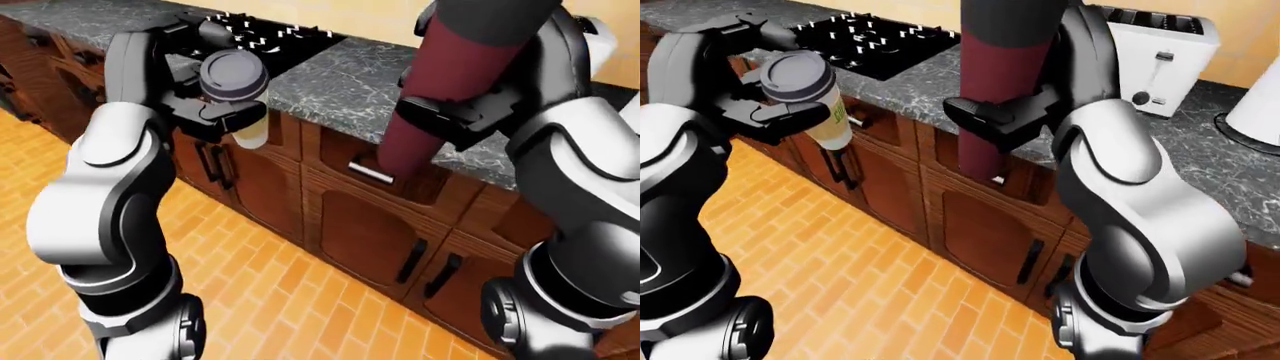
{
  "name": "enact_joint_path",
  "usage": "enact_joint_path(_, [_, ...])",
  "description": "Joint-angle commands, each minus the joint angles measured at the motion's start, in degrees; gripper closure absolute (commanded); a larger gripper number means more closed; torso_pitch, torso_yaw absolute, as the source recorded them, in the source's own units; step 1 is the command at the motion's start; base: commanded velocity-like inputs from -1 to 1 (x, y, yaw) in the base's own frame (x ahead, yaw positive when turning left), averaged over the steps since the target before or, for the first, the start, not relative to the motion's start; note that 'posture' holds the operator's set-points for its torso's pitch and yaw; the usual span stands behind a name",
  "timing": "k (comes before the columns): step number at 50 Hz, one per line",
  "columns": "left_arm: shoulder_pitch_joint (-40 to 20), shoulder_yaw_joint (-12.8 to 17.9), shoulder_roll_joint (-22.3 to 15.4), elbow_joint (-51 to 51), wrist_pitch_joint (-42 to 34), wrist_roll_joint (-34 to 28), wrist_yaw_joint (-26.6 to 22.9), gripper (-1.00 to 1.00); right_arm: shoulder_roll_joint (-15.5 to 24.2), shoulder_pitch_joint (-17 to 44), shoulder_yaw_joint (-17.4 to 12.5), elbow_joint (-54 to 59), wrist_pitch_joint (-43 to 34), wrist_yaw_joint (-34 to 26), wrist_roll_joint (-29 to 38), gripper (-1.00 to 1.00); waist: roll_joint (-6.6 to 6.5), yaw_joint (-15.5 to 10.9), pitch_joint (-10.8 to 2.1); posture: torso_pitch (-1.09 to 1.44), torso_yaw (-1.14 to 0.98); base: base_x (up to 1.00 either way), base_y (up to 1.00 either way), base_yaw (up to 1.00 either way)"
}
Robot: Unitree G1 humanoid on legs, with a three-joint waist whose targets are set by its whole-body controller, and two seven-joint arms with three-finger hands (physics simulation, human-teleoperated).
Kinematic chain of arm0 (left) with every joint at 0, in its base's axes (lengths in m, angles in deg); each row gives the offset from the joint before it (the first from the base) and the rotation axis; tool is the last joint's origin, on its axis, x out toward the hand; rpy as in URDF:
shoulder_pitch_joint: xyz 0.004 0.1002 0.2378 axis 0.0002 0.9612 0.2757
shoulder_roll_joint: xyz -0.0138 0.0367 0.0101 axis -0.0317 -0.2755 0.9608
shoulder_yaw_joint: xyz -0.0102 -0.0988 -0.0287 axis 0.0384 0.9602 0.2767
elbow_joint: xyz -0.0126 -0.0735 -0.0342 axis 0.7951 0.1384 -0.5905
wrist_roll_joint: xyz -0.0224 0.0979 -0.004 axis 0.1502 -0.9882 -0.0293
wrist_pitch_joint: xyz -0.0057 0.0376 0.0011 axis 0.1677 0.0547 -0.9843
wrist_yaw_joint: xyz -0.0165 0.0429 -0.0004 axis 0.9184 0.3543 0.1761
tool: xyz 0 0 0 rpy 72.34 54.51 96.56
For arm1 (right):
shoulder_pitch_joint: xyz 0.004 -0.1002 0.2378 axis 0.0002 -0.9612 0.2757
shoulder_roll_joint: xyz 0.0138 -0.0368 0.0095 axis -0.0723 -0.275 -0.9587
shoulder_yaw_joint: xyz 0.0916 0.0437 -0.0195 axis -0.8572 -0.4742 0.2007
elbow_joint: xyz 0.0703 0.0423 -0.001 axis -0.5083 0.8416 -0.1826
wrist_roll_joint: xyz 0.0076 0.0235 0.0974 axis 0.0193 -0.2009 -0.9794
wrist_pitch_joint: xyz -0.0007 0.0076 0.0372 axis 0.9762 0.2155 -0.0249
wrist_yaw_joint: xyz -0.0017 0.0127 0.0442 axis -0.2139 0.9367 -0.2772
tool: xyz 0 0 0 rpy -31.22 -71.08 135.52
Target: Move the drinks to the dining counter.
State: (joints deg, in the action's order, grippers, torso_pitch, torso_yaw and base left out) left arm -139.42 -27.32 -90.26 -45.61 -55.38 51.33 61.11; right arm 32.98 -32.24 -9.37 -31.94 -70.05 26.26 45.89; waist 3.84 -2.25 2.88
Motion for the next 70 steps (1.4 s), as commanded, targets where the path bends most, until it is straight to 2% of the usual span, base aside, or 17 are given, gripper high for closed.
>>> enact_joint_path(1, [-1.8,-0.1,-0.3,1.5,1.6,0.6,0.1,1.00,0.6,1.5,-1.2,-0.5,2.4,0.5,1.3,1.00,0.43,0.2,-1.54,0.00,0.00,0.00,0.00,1.00])
enact_joint_path(2, [-1.8,-0.1,-0.4,1.5,1.5,0.7,0.1,1.00,0.6,1.5,-1.2,-0.5,2.4,0.4,1.3,1.00,2.37,0.2,-2.32,0.00,0.00,0.00,0.00,1.00])
enact_joint_path(3, [-2.1,-0.1,-0.6,1.4,1.4,0.9,0.2,1.00,0.5,1.6,-1.1,-0.5,2.4,0.3,1.4,1.00,0.32,0.8,-2.23,0.00,0.00,0.00,0.00,1.00])
enact_joint_path(6, [-2.4,-0.1,-1.0,1.5,1.2,1.2,0.4,1.00,0.5,1.7,-1.2,-0.6,2.3,0.1,1.6,1.00,0.49,0.7,-1.53,0.00,0.00,0.00,0.00,1.00])
enact_joint_path(14, [-2.5,-0.2,-1.2,1.7,1.0,1.5,0.7,1.00,0.4,1.9,-1.2,-0.7,2.0,-0.2,1.9,1.00,-8.13,1.1,-1.54,0.00,0.00,0.00,0.00,1.00])
enact_joint_path(16, [-2.3,-0.3,-1.3,1.6,1.2,1.5,0.6,1.00,0.4,1.8,-1.2,-0.7,2.1,-0.3,2.0,1.00,-8.03,1.0,-1.07,0.00,0.00,0.00,0.00,1.00])
enact_joint_path(25, [-2.2,-0.3,-1.4,1.8,1.2,1.5,0.5,1.00,0.3,1.8,-1.1,-0.9,2.0,-0.7,2.5,1.00,-2.02,0.8,-0.26,0.00,0.00,0.00,0.00,1.00])
enact_joint_path(28, [-2.2,-0.2,-1.5,1.6,1.3,1.5,0.4,1.00,0.1,1.5,-0.9,-0.9,2.2,-0.8,2.7,1.00,3.24,1.5,-2.83,0.00,0.00,0.00,0.00,1.00])
enact_joint_path(29, [-2.1,-0.3,-1.5,1.9,1.1,1.5,0.5,1.00,0.0,1.5,-0.8,-1.1,2.0,-0.8,2.8,1.00,0.82,1.5,-0.90,0.00,0.00,0.00,0.00,1.00])
enact_joint_path(40, [-1.8,-0.2,-1.5,1.5,1.8,1.5,0.4,1.00,-0.2,1.5,-0.7,-1.0,2.2,-1.4,3.6,1.00,-5.31,1.3,-1.12,0.00,0.00,0.00,0.00,1.00])
enact_joint_path(43, [-1.8,-0.3,-1.5,1.5,1.9,1.5,0.5,1.00,-0.3,1.6,-0.7,-1.0,2.2,-1.5,3.7,1.00,-9.65,1.2,-3.46,0.00,0.00,0.00,0.00,1.00])
enact_joint_path(44, [-1.8,-0.2,-1.4,1.6,1.7,1.6,0.5,1.00,-0.4,1.5,-0.8,-1.1,2.1,-1.5,3.7,1.00,-8.26,1.0,-1.40,0.00,0.00,0.00,0.00,1.00])
enact_joint_path(53, [-2.0,0.0,-1.6,2.7,0.5,1.8,0.6,1.00,-0.6,1.4,-0.7,-1.3,1.9,-1.7,4.1,1.00,-2.13,0.7,-0.28,0.00,0.00,0.00,0.00,1.00])
enact_joint_path(56, [-1.9,-0.2,-1.6,2.2,1.1,1.8,0.5,1.00,-0.5,1.4,-0.7,-1.3,1.9,-1.8,4.2,1.00,2.95,1.4,-1.48,0.00,0.00,0.00,0.00,1.00])
enact_joint_path(57, [-2.0,-0.1,-1.6,2.4,0.9,1.8,0.6,1.00,-0.5,1.3,-0.7,-1.3,2.0,-1.9,4.3,1.00,0.58,1.4,-0.94,0.00,0.00,0.00,0.00,1.00])
enact_joint_path(61, [-1.9,-0.3,-1.5,2.6,0.8,1.8,0.5,1.00,-0.5,1.4,-0.8,-1.5,1.8,-2.0,4.3,1.00,0.28,0.7,-1.61,0.00,0.00,0.00,0.00,1.00])
enact_joint_path(70, [-1.7,-0.3,-1.5,2.8,0.8,1.7,0.4,1.00,-0.7,1.1,-0.7,-1.8,1.7,-2.2,4.6,1.00,-7.70,1.5,-1.42,0.00,0.00,0.00,0.00,1.00])
